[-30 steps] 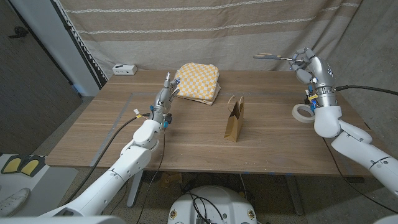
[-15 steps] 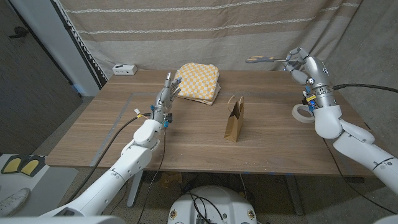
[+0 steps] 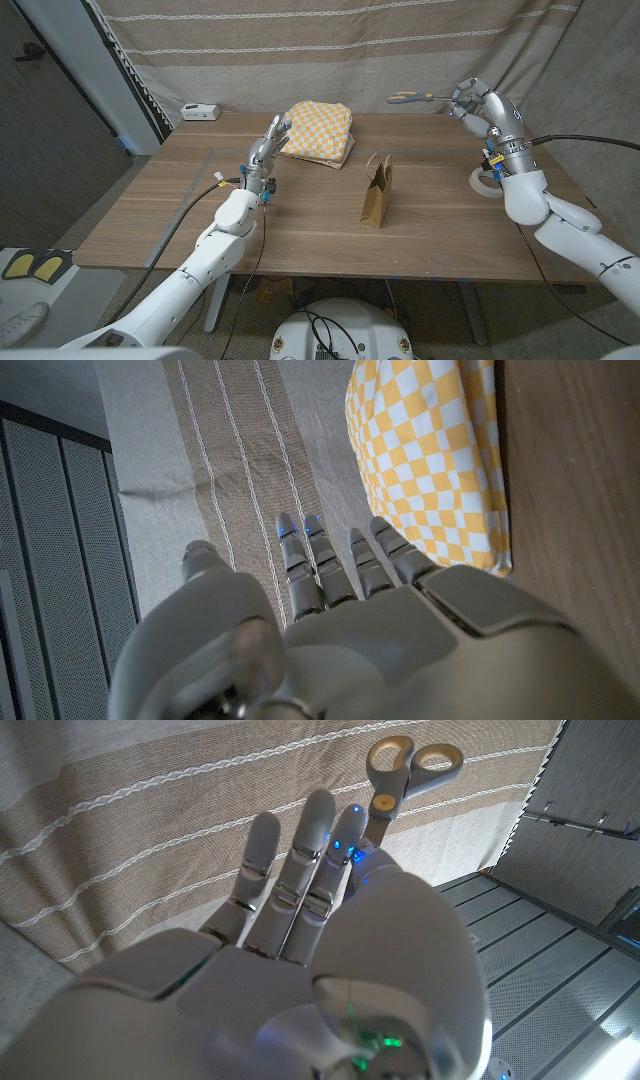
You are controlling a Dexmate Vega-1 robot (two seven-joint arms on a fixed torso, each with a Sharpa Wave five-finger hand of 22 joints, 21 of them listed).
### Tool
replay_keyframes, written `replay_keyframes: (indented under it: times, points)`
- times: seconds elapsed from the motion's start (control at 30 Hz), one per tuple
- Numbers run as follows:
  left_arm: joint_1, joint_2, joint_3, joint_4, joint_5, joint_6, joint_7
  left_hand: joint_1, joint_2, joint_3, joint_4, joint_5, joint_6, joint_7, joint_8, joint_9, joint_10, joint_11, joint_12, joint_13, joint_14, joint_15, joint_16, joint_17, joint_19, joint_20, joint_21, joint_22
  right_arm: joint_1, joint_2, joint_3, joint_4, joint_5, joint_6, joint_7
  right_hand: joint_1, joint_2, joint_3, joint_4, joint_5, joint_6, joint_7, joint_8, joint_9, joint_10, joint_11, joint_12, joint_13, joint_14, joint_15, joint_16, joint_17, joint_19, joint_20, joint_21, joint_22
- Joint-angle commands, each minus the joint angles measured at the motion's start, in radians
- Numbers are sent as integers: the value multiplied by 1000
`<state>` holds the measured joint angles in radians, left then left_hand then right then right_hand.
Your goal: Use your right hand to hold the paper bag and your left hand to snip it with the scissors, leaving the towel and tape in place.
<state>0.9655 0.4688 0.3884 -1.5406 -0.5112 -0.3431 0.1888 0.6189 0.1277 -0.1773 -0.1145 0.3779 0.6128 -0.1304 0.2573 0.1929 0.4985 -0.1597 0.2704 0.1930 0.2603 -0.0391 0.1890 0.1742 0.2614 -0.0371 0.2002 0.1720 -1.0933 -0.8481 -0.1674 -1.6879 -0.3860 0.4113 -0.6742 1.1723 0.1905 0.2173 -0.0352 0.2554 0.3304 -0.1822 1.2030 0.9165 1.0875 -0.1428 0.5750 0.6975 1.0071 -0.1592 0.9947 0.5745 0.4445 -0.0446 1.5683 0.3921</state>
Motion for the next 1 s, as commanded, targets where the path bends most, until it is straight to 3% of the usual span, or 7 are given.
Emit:
replay_keyframes:
  times: [0.03,0.13,0.2,0.23,0.47,0.67,1.0]
  points:
    - [-11,30,7,-20,52,17,8,29,5,9,-15,5,5,-5,-5,5,10,-4,3,4,15,-178,7,2,9,-145,-2,3,5,0,-3,5,-11,41,36,3,2,-4,0,5,2,0,10,0,3,-2,-7,0,-4,-68,-2,3,-1,-161,3,3]
    - [-9,27,8,-22,69,8,22,38,-1,11,-21,2,9,-20,-6,5,9,-7,0,4,8,-178,3,2,8,-145,-3,3,8,0,-5,10,-13,54,42,2,3,-4,1,5,1,-2,11,-2,3,-2,-7,1,-4,-68,-2,5,-1,-161,3,3]
    - [-3,12,8,-14,92,-25,44,54,-11,15,-29,-7,61,-81,6,5,14,-9,-4,4,6,-177,-2,3,7,-145,-4,4,11,-6,-6,11,-7,65,59,0,3,-5,3,5,-3,-4,14,2,-1,-4,-5,6,-3,-67,-3,6,-2,-161,2,3]
    - [-3,11,8,-13,93,-26,45,57,-14,15,-29,-9,80,-85,9,4,18,-17,-5,4,5,-179,-3,3,8,-149,-4,4,11,-5,-5,11,-7,66,61,-1,4,-6,4,5,-4,-4,15,3,-1,-4,-6,6,-6,-67,-5,4,-3,-161,2,2]
    - [11,24,8,-49,157,-8,93,76,-27,16,-35,-16,128,-89,14,2,36,-24,-3,5,19,-180,0,4,28,-153,2,4,11,-8,-3,8,-9,93,82,-3,5,-5,8,5,-14,-6,20,6,-7,-2,-6,10,-9,-67,-11,6,-4,-161,2,1]
    - [10,29,10,-60,182,-2,102,113,-58,13,-44,-19,56,-91,-29,4,26,-37,-16,6,28,-179,-2,5,35,-149,0,5,10,-12,-1,0,-10,106,107,-4,5,-4,10,5,-18,-7,23,4,-8,-8,-8,9,-8,-67,-14,7,-5,-162,2,1]
    - [4,53,12,-91,243,24,119,209,-26,60,-56,-11,90,-83,-20,16,36,-45,-23,8,29,-180,-4,6,42,-152,0,5,14,-12,-4,-14,-31,116,134,-3,5,-3,11,5,-18,-5,30,0,-8,-8,-9,10,-8,-68,-20,11,-5,-162,2,0]
